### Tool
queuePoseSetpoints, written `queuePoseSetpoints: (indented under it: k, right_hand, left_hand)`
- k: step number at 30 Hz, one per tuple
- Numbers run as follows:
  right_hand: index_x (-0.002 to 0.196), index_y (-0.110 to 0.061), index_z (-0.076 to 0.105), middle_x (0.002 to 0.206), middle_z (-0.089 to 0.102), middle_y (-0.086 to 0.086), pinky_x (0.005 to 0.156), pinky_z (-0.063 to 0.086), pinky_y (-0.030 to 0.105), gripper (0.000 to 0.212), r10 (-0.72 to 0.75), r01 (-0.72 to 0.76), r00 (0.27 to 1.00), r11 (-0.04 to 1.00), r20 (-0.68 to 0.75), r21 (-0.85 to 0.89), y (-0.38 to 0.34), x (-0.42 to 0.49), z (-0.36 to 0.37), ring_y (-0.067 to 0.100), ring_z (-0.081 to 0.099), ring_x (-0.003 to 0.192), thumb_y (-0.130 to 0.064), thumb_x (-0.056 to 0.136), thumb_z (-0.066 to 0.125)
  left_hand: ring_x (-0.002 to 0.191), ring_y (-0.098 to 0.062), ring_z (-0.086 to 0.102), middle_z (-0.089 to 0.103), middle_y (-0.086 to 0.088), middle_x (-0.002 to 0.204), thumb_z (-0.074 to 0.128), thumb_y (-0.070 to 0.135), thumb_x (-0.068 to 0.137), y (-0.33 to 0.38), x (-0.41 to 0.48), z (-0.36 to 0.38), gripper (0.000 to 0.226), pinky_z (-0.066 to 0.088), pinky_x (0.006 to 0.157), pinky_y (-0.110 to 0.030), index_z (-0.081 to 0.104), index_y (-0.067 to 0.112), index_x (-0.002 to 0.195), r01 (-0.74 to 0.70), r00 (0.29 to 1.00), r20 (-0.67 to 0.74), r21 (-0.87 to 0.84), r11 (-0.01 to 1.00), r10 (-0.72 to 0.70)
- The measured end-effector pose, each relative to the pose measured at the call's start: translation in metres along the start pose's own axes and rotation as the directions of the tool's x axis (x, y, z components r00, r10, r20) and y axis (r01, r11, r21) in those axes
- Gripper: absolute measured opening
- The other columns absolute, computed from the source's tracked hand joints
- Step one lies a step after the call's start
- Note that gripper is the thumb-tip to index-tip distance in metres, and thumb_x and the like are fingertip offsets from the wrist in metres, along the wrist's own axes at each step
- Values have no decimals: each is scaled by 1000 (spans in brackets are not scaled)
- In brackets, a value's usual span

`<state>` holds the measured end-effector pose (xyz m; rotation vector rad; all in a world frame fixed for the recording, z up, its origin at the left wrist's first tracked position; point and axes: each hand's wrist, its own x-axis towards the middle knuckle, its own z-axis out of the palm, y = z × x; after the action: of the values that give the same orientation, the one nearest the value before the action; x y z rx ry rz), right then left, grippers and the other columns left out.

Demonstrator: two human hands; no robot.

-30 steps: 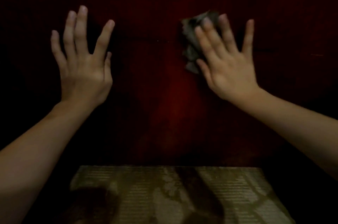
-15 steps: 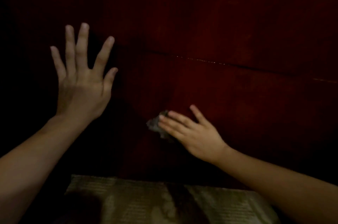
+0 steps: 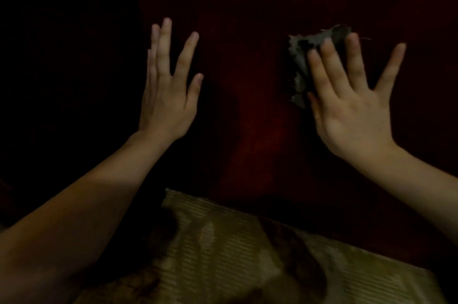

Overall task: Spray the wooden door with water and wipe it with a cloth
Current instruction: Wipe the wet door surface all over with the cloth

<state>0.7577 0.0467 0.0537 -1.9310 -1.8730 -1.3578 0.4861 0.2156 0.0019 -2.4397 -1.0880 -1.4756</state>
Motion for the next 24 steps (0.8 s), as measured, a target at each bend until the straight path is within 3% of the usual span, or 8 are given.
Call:
queuePoseSetpoints:
  k: [2,5,7,12,17,21,24]
  right_hand:
    - [165,-16,3,173,1,3,113,-2,77,60,-17,19,998,999,-56,27,-30,18,6,25,-10,156,-32,114,29]
    - [165,-17,0,174,-3,2,111,-6,75,60,-14,21,997,996,-79,86,-69,44,8,26,-10,157,-29,113,26]
    - [165,-18,-2,174,-6,2,111,-10,72,61,-29,38,996,993,-82,113,-94,57,10,27,-7,159,-27,111,27]
    - [164,-16,-6,173,-9,2,116,-15,67,72,-146,152,985,987,-96,59,-146,61,33,24,-8,159,-26,108,37]
    - [162,-14,-16,171,-21,4,114,-23,64,69,-313,312,950,949,-12,-50,-187,46,57,23,-17,158,-23,103,19]
    - [161,-11,-17,171,-22,7,117,-19,63,71,-413,412,911,906,12,-100,-207,32,78,24,-17,158,-26,103,20]
    - [162,-13,-14,170,-22,8,116,-23,63,70,-471,472,881,876,42,-95,-216,24,88,27,-24,155,-27,103,20]
  left_hand:
    - [163,-36,-3,-2,-19,174,40,31,114,-12,-10,-1,57,12,131,-50,20,20,166,57,998,-1,-71,996,-57]
    - [164,-27,0,-1,-12,176,38,29,114,-19,-22,-2,55,8,127,-20,22,20,165,124,992,9,-232,965,-125]
    - [163,-21,7,4,-8,176,34,31,114,-19,-30,0,54,10,124,-11,22,18,165,165,985,2,-322,932,-174]
    - [163,-17,14,16,-6,175,27,39,111,-23,-71,12,58,15,122,-9,23,18,164,196,978,11,-383,903,-208]
    - [162,-19,16,20,-10,174,25,45,112,-32,-95,19,59,19,126,-20,23,16,163,166,985,29,-412,896,-169]
    - [160,-6,19,16,-18,173,32,31,110,-29,-96,21,59,26,121,-15,27,4,162,165,981,-21,-439,883,-193]
    - [163,-21,13,12,-14,175,32,36,111,-34,-97,23,58,32,127,-40,25,12,164,150,989,46,-390,909,-144]
